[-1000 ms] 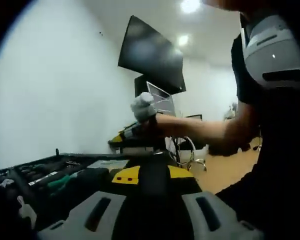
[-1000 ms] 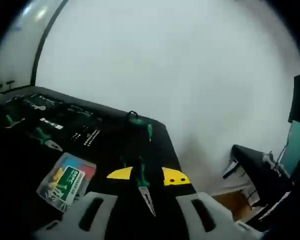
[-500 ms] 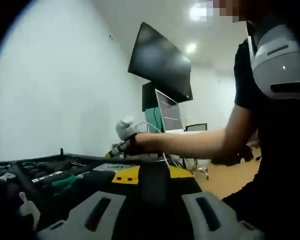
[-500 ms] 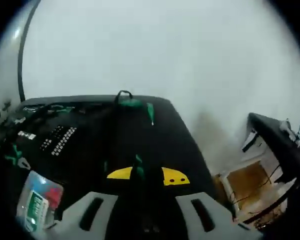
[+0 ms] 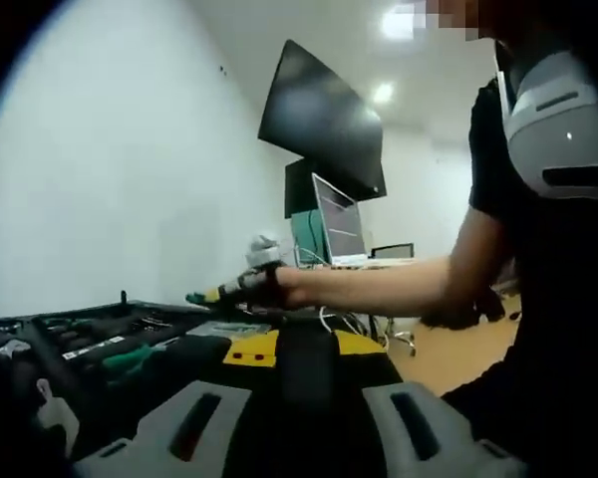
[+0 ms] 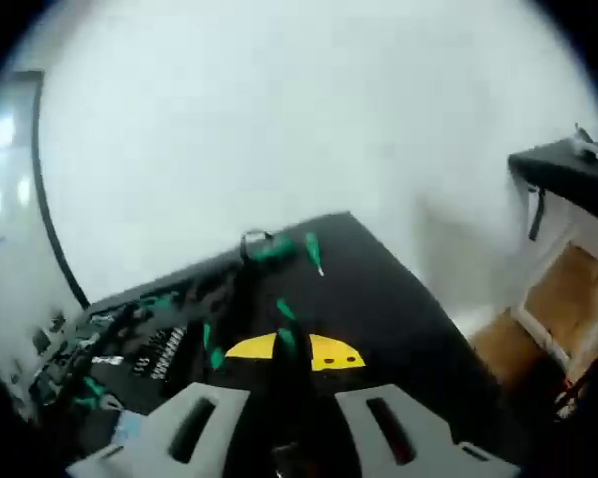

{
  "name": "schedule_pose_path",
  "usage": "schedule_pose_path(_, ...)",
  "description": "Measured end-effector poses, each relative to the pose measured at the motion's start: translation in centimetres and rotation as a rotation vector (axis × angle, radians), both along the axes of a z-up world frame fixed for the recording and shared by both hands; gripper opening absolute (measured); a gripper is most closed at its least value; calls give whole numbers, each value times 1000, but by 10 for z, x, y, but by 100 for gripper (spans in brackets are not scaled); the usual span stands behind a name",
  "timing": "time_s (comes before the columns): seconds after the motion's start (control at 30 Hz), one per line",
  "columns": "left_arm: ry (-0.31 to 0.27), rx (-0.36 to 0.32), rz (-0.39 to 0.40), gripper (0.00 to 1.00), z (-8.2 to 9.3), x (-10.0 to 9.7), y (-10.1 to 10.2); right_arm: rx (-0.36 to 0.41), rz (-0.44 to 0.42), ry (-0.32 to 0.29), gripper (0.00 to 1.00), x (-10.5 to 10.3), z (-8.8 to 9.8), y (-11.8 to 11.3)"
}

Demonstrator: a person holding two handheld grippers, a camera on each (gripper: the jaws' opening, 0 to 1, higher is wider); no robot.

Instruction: Pick up the tools and put them into their designated positions in the toolbox.

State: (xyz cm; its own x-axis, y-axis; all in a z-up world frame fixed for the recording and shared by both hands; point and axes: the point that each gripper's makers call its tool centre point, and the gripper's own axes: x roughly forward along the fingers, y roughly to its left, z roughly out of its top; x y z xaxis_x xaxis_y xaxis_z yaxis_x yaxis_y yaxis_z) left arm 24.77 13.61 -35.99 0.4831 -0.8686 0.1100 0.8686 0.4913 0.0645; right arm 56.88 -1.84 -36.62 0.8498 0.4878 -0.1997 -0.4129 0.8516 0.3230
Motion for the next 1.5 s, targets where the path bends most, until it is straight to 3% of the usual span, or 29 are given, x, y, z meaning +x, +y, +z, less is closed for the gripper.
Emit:
schedule_pose_path(0.07,1,-3,2,15,0,1,0,34,27,-52,7,-8,20,7)
schedule_pose_path(0.13,-1,-9,1,15,2,0,1,74,115,-118,8,-24,49,26)
schedule_pose_path(0.2,0,-14,3,15,2,1,1,-25,179,-195,8,-38,66,40)
schedule_pose_path(0.23,2,-15,6,15,2,1,1,-40,215,-207,8,-45,71,49)
schedule_pose_path(0.33,2,-14,10,15,2,2,1,26,325,-253,7,-64,90,74)
schedule_pose_path(0.43,0,-7,20,15,1,3,2,-45,349,-364,7,-76,94,84)
schedule_pose_path(0.6,1,-22,28,15,3,4,5,99,550,-366,8,-117,99,107)
schedule_pose_path(0.67,2,-28,27,15,4,4,5,87,638,-373,8,-133,101,116)
schedule_pose_path(0.73,3,-32,26,15,4,5,6,69,717,-344,8,-146,100,129)
schedule_pose_path(0.9,3,-31,28,15,4,5,6,-95,903,-314,8,-174,75,164)
schedule_pose_path(1.03,1,-41,35,15,6,6,8,-134,1003,-249,8,-191,56,188)
schedule_pose_path(1.13,1,-52,43,15,8,7,11,-175,1044,-274,8,-197,47,198)
schedule_pose_path(1.23,3,-62,44,15,9,7,12,-181,1075,-248,8,-201,41,204)
schedule_pose_path(1.5,-1,-45,38,15,7,6,10,-340,1125,-218,8,-206,8,227)
